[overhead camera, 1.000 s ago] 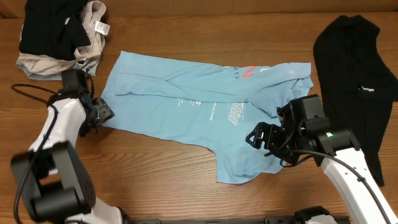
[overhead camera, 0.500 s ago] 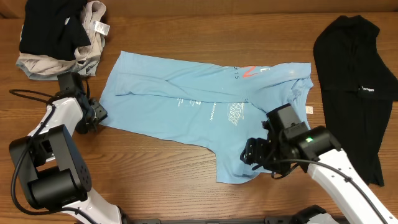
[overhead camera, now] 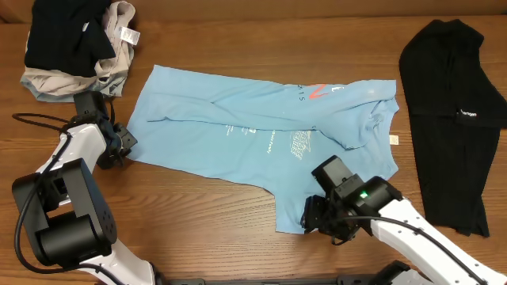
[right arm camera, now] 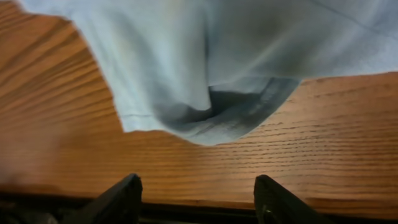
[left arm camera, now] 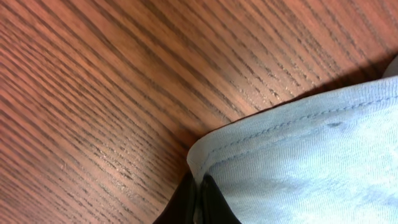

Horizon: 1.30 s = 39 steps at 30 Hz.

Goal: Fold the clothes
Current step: 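Grasp the bottom edges and fold the lower half up over the top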

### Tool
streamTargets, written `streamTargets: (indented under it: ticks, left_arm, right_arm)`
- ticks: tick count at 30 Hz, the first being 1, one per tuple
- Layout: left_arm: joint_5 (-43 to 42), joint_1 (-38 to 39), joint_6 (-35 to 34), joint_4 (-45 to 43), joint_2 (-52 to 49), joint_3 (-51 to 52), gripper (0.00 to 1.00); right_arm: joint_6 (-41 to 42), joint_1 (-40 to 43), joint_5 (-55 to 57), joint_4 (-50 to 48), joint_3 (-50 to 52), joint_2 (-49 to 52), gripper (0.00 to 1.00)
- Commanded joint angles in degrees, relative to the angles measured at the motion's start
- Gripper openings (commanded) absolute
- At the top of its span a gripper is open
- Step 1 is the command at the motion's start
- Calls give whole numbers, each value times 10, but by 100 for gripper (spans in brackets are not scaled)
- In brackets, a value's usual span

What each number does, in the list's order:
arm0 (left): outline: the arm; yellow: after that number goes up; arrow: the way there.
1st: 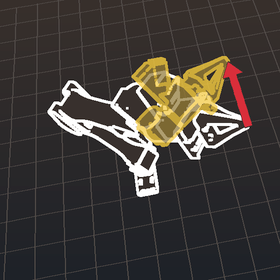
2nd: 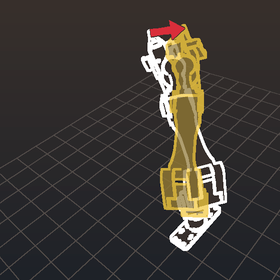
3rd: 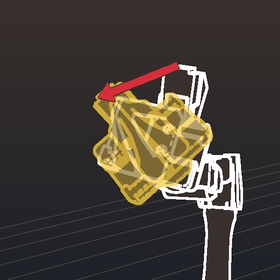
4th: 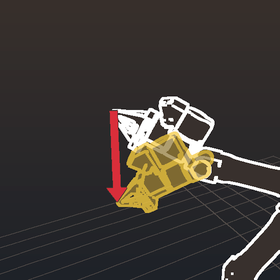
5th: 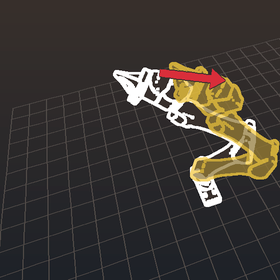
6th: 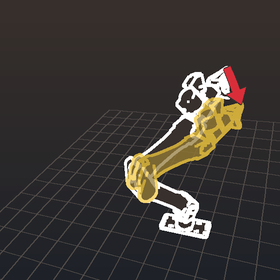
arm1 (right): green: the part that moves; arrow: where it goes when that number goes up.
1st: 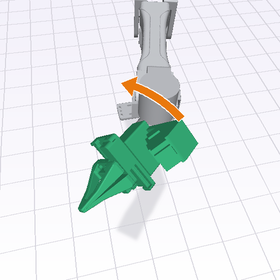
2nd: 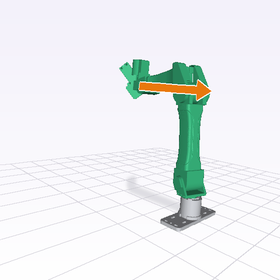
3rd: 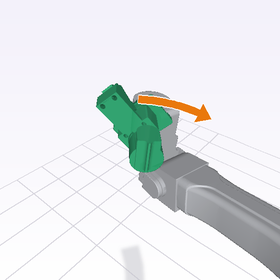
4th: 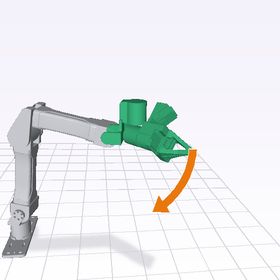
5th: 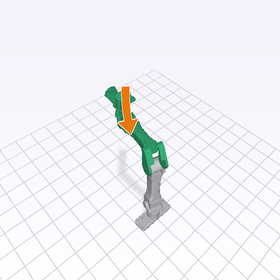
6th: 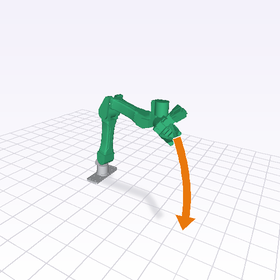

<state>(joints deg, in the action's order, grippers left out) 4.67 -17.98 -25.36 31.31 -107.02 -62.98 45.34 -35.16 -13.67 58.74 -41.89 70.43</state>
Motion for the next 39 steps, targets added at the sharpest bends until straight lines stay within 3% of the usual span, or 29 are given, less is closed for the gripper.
streamTargets:
  ticks: [1, 7, 12, 15, 20, 29, 35, 39]
  left_arm:
    - [-7, 5, -1, 12, -10, 6, 4]
    - [-7, 5, 1, 14, -10, 6, 4]
    - [-7, 5, 1, 16, -10, 6, 4]
    - [-7, 5, 1, 17, -10, 6, 4]
    - [-7, 3, 2, 47, -10, -11, 4]
    - [5, -31, 38, 202, -10, -128, 4]
    - [5, -54, 63, 277, -10, -196, 4]
    - [6, -52, 74, 284, -10, -205, 4]
  right_arm:
    - [43, -12, 27, -11, 12, 44, 61]
    - [37, -12, 13, -46, 14, 134, 62]
    - [26, -11, 12, -58, 14, 150, 61]
    - [26, -7, 21, -56, 13, 150, 43]
    - [8, 44, 26, -38, 5, 150, 4]
    - [-57, 170, 76, 86, -63, 87, 4]
    - [-79, 189, 84, 179, -136, -2, 4]
    - [-102, 189, 89, 189, -188, -25, 4]
